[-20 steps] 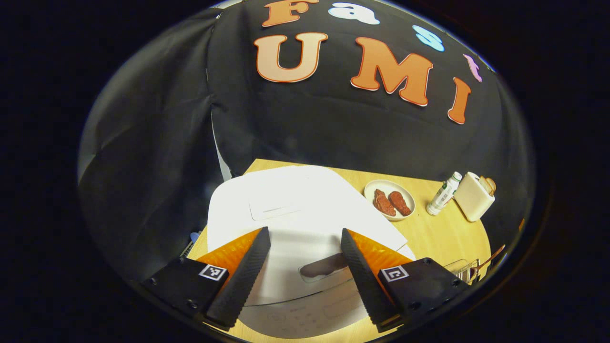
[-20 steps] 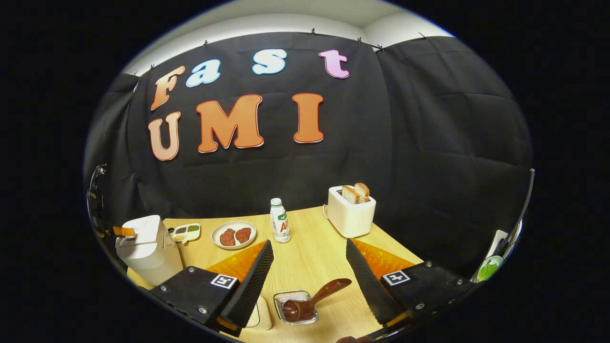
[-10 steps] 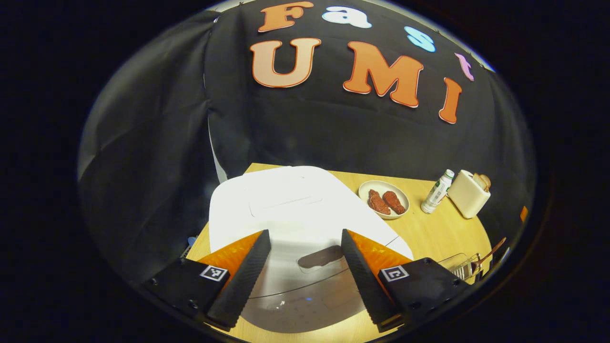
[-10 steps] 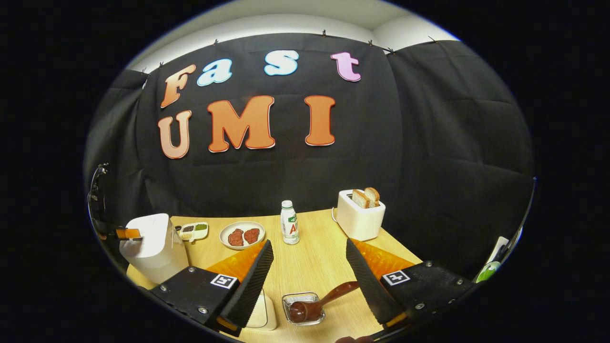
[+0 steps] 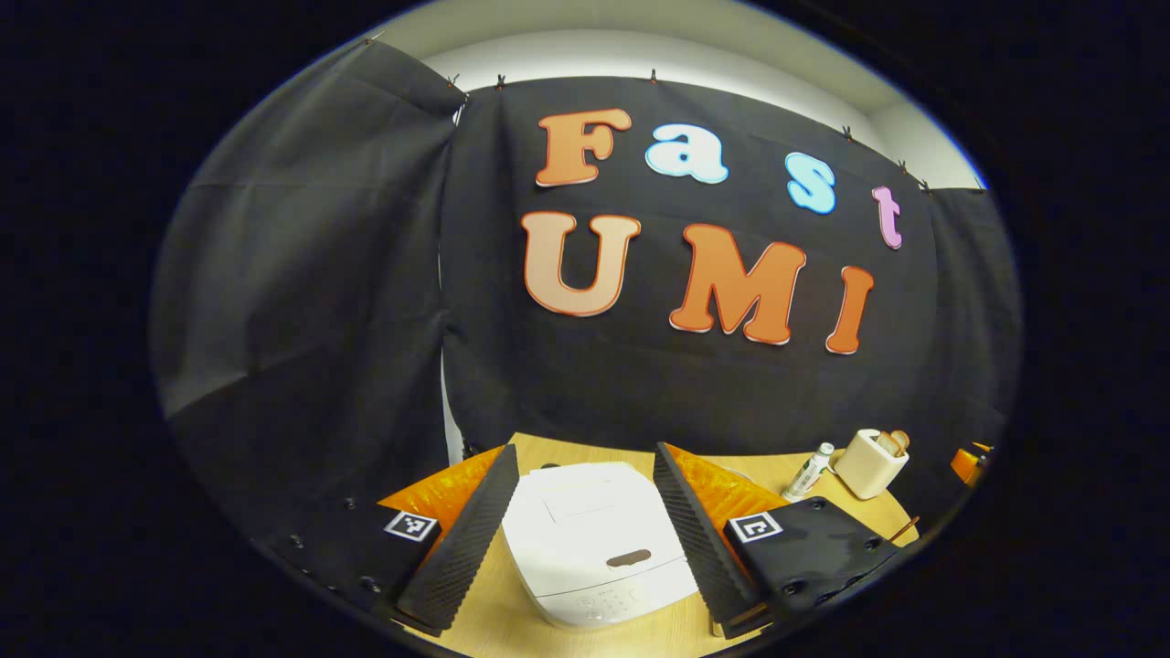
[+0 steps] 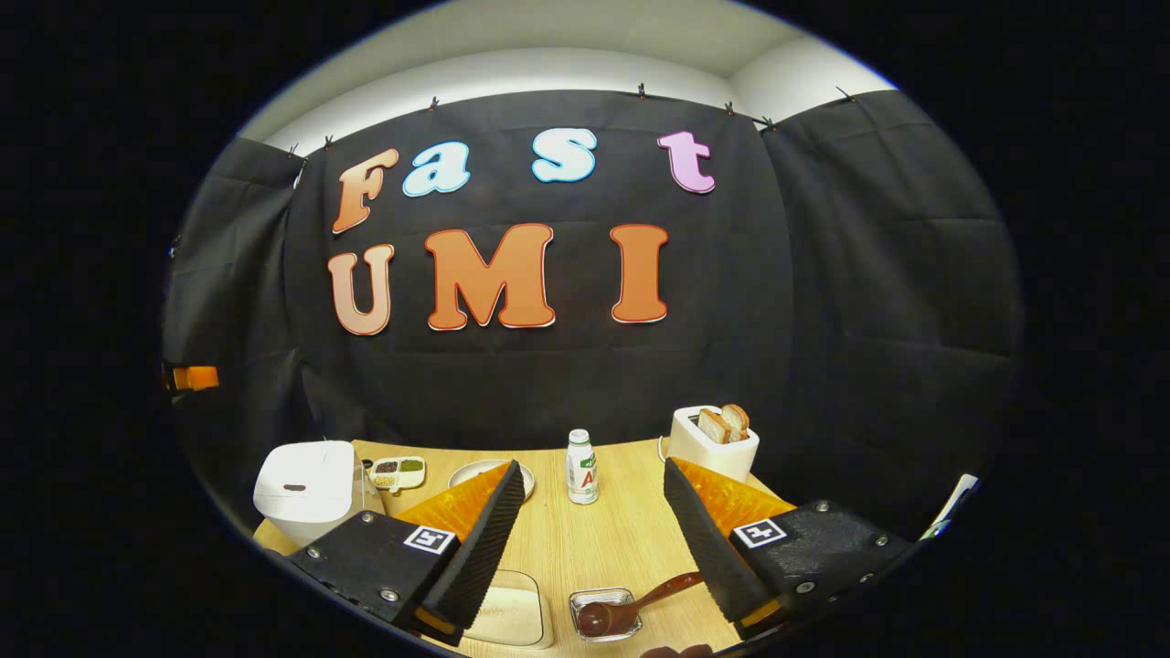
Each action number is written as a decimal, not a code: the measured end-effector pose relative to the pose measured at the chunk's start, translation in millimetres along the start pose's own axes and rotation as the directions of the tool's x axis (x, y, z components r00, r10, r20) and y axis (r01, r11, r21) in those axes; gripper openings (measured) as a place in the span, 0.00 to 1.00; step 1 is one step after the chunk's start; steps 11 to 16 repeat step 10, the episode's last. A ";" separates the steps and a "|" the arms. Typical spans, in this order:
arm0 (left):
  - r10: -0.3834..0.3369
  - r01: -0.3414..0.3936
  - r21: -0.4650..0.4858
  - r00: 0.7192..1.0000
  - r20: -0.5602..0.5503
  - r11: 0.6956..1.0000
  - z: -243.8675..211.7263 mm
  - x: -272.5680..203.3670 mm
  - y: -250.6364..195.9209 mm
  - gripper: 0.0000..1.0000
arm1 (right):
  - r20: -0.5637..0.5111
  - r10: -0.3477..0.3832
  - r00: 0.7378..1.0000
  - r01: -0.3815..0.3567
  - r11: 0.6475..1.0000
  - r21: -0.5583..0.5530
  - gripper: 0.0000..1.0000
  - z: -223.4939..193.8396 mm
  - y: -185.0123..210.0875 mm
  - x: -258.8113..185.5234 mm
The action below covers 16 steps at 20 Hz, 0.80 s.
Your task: Close the left gripper, press the button to open the rice cooker; take a wooden spoon from the chopstick holder with the right hand, scoop a spoonful of rice and pour it into the rice cooker, then put the wooden spoon back into the chopstick holder.
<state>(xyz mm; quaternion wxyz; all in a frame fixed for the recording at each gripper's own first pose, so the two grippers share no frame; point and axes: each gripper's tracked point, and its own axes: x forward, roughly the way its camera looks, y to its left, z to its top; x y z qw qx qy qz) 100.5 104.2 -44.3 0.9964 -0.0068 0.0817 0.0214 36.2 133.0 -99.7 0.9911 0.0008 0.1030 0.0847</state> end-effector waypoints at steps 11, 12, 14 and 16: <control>0.021 -0.025 0.025 0.989 0.148 0.999 67.5 -68.5 8.9 1.00 | 0.109 0.011 0.994 -0.010 1.000 -0.009 0.95 46.7 -5.6 -18.4; 0.021 -0.025 0.025 0.989 0.148 0.999 67.5 -68.5 8.9 1.00 | 0.109 0.011 0.994 -0.010 1.000 -0.009 0.95 46.7 -5.6 -18.4; 0.021 -0.025 0.025 0.989 0.148 0.999 67.5 -68.5 8.9 1.00 | 0.109 0.011 0.994 -0.010 1.000 -0.009 0.95 46.7 -5.6 -18.4; 0.021 -0.025 0.025 0.989 0.148 0.999 67.5 -68.5 8.9 1.00 | 0.109 0.011 0.994 -0.010 1.000 -0.009 0.95 46.7 -5.6 -18.4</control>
